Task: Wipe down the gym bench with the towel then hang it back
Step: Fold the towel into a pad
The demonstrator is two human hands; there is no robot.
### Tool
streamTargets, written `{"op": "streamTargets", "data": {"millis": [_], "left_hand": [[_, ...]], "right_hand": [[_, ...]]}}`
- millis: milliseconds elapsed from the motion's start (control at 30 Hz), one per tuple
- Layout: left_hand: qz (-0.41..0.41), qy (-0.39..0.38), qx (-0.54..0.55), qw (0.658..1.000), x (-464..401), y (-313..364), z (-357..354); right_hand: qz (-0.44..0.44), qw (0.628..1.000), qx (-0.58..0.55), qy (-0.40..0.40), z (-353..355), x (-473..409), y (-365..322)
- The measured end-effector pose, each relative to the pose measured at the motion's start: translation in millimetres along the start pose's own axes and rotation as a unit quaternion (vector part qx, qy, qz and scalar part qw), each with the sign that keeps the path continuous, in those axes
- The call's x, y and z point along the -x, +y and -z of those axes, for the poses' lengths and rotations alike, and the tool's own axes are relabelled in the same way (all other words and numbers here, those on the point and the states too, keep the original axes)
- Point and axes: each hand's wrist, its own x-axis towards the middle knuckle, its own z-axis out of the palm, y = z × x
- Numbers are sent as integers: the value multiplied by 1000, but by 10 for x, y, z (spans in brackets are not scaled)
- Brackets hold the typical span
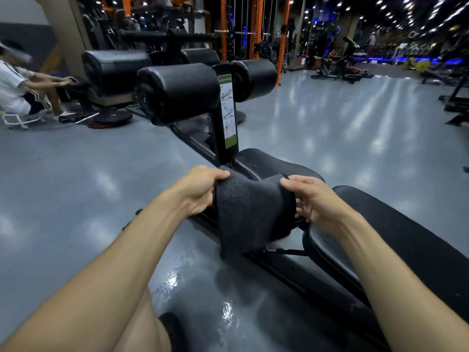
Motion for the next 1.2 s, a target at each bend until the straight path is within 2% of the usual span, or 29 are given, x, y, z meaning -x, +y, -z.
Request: {"op": "streamTargets", "data": {"millis": [67,200,333,433,533,600,800,967,1100,1200], "left_hand": [[3,-41,43,998,11,-12,54],[22,-91,-41,995,90,-251,30],[-8,-24,-47,999,61,-300,-77],[-17,-32,-148,988,35,-298,-80],[-6,-64,-309,949,-109,-349,-22],[-24,-62,-355,932,-129,-323,-30],[-46,-86,-336,937,-767,-195,281],[-47,-91,-297,949,-1186,-142,473],[-19,-94,-343,934,-1440,-82,525],[-9,-129,-357,925,-1546,-8,538]], "right_hand": [[41,999,-4,22,50,17,-14],[56,993,-4,106,111,105,-26],[36,983,17,178,208,184,50],[48,982,44,179,213,181,102],[76,977,98,174,124,17,151],[94,973,125,170,94,44,137],[15,985,103,136,112,-382,242],[18,977,169,129,24,-664,343],[29,933,309,183,-97,-841,419],[30,900,386,200,-115,-951,373]]}}
